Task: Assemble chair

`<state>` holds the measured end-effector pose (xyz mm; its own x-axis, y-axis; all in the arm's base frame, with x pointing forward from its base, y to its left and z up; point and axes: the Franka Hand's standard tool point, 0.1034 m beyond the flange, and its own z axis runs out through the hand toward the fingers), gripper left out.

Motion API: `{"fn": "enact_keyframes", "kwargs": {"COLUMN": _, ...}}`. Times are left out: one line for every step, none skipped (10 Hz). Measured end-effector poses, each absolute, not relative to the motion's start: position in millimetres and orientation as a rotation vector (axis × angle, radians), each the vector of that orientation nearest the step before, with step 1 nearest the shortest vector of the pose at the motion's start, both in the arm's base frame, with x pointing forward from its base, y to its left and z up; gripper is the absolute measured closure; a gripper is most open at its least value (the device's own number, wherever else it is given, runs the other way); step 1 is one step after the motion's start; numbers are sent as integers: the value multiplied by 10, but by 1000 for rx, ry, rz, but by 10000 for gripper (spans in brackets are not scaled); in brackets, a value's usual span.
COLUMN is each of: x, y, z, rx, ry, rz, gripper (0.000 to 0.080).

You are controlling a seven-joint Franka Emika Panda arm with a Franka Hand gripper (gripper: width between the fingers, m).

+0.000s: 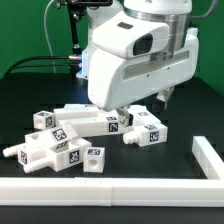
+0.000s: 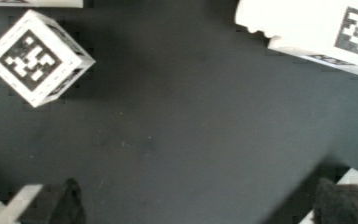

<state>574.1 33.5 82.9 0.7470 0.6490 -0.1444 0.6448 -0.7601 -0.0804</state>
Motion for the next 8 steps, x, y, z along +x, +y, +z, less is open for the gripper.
{"fn": "enact_keyframes", "kwargs": {"x": 5741, "y": 335, "z": 829, "rx": -2913, "ry": -1079, "rz": 255, "gripper": 149}}
{"fn": "enact_keyframes", "kwargs": {"x": 5741, "y": 335, "z": 829, "rx": -2913, "ry": -1079, "rz": 255, "gripper": 149}}
{"fn": "enact_keyframes", "kwargs": {"x": 5741, "y": 337, "z": 829, "rx": -2912, "ry": -1077, "rz": 255, "gripper": 149}}
{"fn": "enact_keyframes", "kwargs": {"x": 5740, "y": 335, "z": 828, "rx": -2911, "ry": -1078, "rz": 255, "gripper": 149}}
{"fn": "enact_keyframes", "kwargs": {"x": 5742, "y": 304, "z": 809, "rx": -2897, "ry": -1105, "rz": 254, "gripper": 149}}
{"fn": "enact_keyframes", "kwargs": {"x": 5770, "y": 155, "z": 735, "rx": -2844, "ry": -1217, "rz": 247, "gripper": 149}}
{"fn": "enact_keyframes", "kwargs": {"x": 5815, "y": 63, "z": 697, "rx": -2801, "ry": -1314, "rz": 230, "gripper": 149}}
{"fn": "enact_keyframes", "kwargs": {"x": 5857, "y": 20, "z": 682, "rx": -2749, "ry": -1425, "rz": 198, "gripper": 149}}
